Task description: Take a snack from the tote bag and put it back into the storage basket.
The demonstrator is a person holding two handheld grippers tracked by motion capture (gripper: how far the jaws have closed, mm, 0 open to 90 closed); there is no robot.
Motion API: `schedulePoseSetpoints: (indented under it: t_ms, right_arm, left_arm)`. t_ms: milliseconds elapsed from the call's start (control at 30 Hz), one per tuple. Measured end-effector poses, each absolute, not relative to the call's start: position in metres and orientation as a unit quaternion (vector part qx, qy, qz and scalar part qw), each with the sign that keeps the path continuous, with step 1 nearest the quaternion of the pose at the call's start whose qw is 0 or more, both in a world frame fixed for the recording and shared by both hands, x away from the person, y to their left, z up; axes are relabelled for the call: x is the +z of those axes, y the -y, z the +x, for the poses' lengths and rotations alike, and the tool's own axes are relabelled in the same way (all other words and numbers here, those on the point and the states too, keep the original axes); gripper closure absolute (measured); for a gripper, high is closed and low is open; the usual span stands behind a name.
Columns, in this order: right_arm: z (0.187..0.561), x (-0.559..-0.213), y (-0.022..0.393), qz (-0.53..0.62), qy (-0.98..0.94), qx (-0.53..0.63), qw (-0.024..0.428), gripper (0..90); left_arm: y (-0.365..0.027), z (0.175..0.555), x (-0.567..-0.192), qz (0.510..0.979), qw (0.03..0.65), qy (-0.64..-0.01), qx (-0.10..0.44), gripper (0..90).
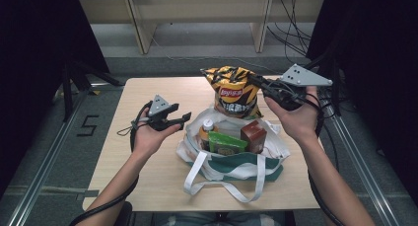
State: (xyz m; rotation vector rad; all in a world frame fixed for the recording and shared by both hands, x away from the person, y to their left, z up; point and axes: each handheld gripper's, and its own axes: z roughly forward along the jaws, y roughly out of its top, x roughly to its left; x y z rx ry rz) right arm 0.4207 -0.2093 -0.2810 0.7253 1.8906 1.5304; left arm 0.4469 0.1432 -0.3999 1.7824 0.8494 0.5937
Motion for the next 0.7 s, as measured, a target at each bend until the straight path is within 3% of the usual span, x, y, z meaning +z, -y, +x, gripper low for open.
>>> schedulePoseSetpoints:
  t_ms: [100,700]
  right_arm:
    - [0.423,-0.279,0.211,0.263,-0.705,0.579,0.315,90.0]
    - [0.424,-0.268,0.219,0.274,-0.690,0.587,0.323,90.0]
  left_arm:
    - [-0.143,0.446,-0.399,0.741,0.515,-0.353,0.248,40.0]
    - [-0.143,0.446,-0.399,0.738,0.520,-0.354,0.244,40.0]
